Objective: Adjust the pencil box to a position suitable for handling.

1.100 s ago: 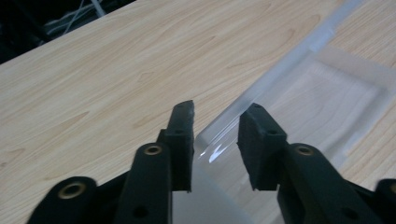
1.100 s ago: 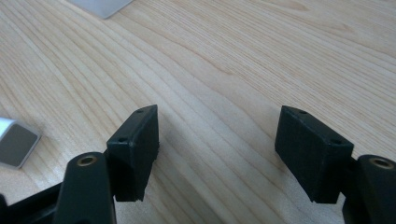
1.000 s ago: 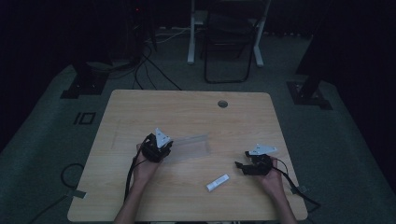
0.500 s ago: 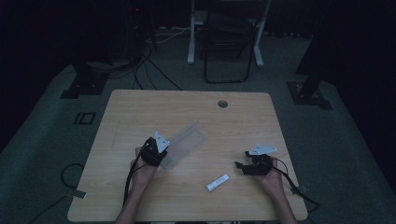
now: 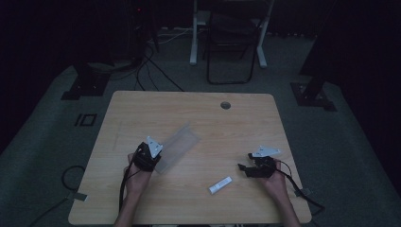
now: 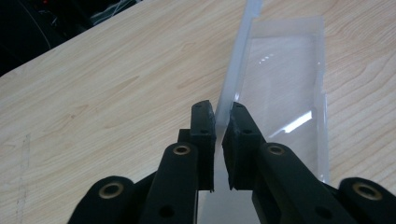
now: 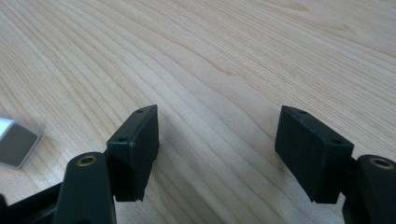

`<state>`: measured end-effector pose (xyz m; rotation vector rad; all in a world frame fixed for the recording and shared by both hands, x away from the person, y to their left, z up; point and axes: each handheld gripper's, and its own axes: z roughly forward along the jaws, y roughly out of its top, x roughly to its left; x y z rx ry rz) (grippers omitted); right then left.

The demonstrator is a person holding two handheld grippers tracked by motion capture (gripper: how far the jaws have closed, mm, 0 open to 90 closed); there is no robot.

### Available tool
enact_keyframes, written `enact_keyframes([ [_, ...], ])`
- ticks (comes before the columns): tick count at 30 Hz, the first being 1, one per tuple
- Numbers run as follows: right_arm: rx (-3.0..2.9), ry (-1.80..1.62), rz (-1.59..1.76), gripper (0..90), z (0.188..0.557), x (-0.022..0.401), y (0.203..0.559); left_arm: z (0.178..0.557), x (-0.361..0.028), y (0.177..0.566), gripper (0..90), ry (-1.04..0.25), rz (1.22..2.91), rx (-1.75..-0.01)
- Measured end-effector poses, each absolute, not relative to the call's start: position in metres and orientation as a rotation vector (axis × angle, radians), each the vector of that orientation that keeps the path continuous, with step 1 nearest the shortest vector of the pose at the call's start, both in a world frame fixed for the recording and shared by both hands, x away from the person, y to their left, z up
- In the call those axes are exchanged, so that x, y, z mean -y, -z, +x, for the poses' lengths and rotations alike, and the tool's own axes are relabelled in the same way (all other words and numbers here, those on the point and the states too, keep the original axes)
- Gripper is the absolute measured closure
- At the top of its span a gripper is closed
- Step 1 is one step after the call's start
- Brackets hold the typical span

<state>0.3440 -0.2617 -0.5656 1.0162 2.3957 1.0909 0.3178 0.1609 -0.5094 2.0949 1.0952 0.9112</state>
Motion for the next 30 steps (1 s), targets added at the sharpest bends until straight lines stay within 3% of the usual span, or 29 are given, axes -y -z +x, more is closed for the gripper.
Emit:
enact_keyframes([
  [20, -2.395, -1.092, 1.018, 30.5, 0.344, 0.262, 0.566, 0.297, -0.174, 0.507, 50.9, -0.858, 2.034, -1.13],
  [30, -2.398, -1.09, 1.012, 30.5, 0.344, 0.261, 0.566, 0.285, -0.181, 0.497, 48.3, -0.763, 2.025, -1.102],
])
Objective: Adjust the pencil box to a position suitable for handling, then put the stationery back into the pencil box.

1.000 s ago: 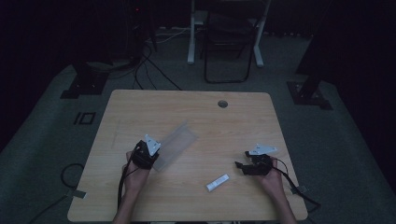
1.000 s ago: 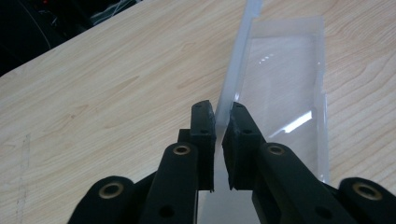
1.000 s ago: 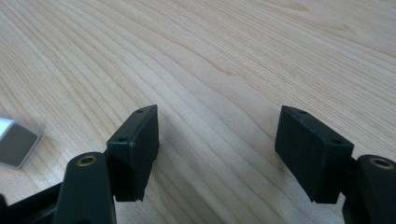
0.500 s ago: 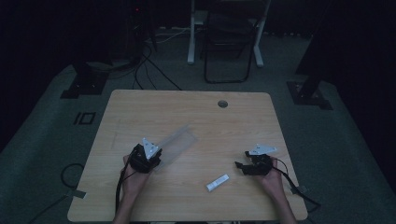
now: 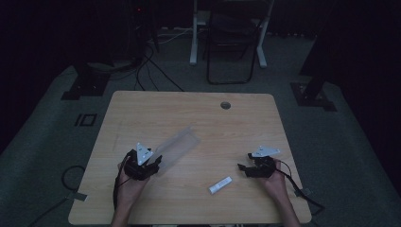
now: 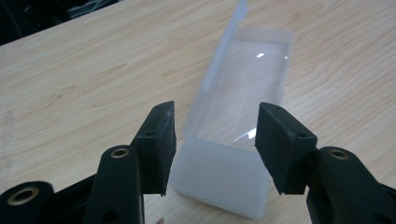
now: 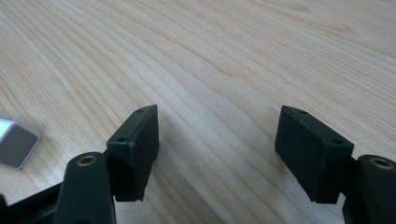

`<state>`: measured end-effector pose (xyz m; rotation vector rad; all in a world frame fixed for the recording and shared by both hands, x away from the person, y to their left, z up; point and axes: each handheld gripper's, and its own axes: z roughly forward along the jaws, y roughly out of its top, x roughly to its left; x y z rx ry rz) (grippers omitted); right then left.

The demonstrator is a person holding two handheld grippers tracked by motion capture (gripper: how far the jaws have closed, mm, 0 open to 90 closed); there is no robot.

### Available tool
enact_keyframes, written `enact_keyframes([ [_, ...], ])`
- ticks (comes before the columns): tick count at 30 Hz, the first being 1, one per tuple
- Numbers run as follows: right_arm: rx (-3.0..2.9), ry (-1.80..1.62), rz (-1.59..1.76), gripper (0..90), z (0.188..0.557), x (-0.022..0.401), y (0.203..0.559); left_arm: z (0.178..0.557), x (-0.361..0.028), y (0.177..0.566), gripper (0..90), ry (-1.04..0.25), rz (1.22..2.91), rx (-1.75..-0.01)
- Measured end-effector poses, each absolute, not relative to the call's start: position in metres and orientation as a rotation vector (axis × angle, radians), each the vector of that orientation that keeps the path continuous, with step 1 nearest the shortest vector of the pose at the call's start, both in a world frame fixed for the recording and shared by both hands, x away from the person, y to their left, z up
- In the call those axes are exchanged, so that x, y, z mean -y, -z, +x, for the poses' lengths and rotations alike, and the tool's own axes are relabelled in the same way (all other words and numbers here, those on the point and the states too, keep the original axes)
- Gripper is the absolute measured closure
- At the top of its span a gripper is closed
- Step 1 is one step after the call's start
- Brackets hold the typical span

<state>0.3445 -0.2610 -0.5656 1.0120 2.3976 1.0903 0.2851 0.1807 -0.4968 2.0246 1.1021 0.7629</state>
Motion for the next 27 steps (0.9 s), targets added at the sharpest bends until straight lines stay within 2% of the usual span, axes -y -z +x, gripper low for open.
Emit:
enact_keyframes([
  [15, -2.4, -1.092, 1.003, 30.5, 0.345, 0.26, 0.566, 0.276, -0.17, 0.484, 46.2, -0.689, 2.031, -1.03],
  [27, -2.403, -1.093, 1.001, 30.6, 0.345, 0.26, 0.566, 0.269, -0.138, 0.474, 45.8, -0.639, 2.077, -0.918],
])
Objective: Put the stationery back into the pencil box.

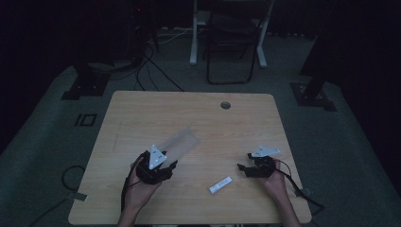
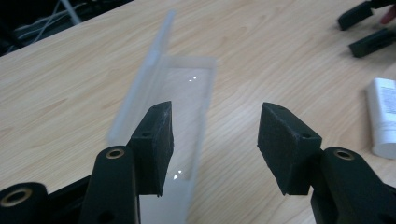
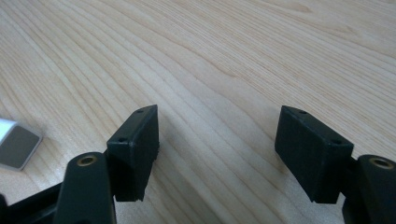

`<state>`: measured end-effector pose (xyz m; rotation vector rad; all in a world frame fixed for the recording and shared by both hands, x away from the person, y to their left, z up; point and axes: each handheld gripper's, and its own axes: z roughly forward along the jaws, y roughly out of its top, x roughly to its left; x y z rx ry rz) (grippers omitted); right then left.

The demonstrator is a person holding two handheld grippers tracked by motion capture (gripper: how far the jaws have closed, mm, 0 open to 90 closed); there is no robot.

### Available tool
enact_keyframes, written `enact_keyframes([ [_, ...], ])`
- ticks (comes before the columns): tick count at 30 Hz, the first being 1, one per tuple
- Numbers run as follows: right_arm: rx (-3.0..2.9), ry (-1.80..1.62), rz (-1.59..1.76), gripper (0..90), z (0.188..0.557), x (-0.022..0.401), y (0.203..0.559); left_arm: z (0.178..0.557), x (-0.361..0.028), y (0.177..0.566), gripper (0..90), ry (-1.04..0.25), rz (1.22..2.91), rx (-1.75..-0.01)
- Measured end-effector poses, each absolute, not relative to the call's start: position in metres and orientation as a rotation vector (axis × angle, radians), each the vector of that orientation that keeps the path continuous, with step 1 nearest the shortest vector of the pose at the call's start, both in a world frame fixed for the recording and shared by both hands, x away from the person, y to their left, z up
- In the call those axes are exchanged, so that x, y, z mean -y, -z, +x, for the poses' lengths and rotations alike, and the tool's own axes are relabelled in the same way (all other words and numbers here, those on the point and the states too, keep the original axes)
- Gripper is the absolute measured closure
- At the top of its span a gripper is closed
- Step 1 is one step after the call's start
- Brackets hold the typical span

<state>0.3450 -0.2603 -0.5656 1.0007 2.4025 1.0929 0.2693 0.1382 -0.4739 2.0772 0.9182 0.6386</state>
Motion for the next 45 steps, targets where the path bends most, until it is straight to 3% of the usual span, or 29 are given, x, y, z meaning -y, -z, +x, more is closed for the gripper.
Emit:
enact_keyframes([
  [14, -2.404, -1.093, 1.0, 30.6, 0.345, 0.26, 0.566, 0.281, -0.096, 0.483, 47.1, -0.463, 2.108, -0.83],
  [21, -2.404, -1.093, 1.001, 30.6, 0.345, 0.26, 0.566, 0.288, -0.076, 0.489, 52.6, -0.4, 2.143, -0.779],
  [35, -2.403, -1.093, 1.0, 30.6, 0.345, 0.26, 0.566, 0.292, -0.044, 0.494, 54.2, -0.414, 2.198, -0.699],
  [45, -2.403, -1.093, 0.999, 30.6, 0.345, 0.26, 0.566, 0.293, -0.029, 0.503, 48.5, -0.36, 2.212, -0.684],
])
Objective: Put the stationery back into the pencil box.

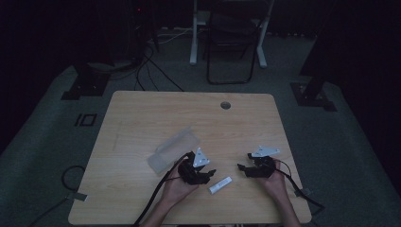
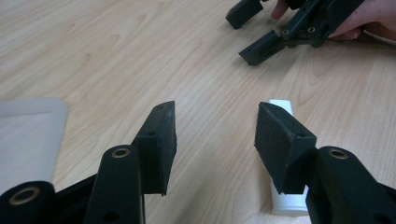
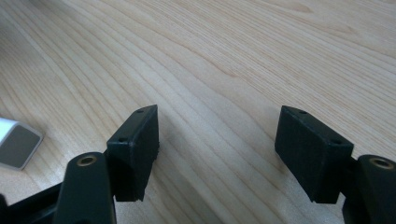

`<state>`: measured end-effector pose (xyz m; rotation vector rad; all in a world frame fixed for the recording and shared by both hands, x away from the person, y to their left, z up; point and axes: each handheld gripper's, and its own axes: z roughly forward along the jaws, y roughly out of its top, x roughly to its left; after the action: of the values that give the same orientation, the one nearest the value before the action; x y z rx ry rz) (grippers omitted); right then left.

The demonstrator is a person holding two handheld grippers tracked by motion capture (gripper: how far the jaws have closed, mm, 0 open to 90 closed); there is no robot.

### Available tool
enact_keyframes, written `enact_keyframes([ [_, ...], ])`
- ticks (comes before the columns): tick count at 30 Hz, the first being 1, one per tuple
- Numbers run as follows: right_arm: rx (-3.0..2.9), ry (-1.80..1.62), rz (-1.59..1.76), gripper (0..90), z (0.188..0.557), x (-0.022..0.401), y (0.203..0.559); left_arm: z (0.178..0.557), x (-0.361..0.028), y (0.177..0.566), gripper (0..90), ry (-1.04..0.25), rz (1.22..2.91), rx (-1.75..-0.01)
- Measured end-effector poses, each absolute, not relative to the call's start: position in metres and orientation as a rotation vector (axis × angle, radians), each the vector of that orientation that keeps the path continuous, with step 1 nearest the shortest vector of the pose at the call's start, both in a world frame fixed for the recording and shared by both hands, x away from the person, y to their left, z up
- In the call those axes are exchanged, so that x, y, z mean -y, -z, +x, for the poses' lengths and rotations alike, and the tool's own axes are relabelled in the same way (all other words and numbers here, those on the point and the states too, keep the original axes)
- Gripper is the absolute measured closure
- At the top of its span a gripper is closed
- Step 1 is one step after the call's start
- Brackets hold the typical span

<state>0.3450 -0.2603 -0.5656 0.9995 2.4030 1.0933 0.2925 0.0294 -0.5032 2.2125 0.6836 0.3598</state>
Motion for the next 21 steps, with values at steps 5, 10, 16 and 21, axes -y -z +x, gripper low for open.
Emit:
enact_keyframes([
  [5, -2.403, -1.094, 1.001, 30.6, 0.345, 0.26, 0.566, 0.292, -0.023, 0.507, 49.6, -0.333, 2.223, -0.685],
  [10, -2.403, -1.094, 1.0, 30.6, 0.345, 0.26, 0.566, 0.291, -0.015, 0.512, 53.9, -0.305, 2.242, -0.67],
  [16, -2.403, -1.094, 1.002, 30.6, 0.345, 0.26, 0.566, 0.29, -0.007, 0.517, 51.9, -0.286, 2.25, -0.657],
  [21, -2.404, -1.093, 0.999, 30.6, 0.345, 0.26, 0.566, 0.289, 0.001, 0.522, 50.9, -0.272, 2.266, -0.652],
])
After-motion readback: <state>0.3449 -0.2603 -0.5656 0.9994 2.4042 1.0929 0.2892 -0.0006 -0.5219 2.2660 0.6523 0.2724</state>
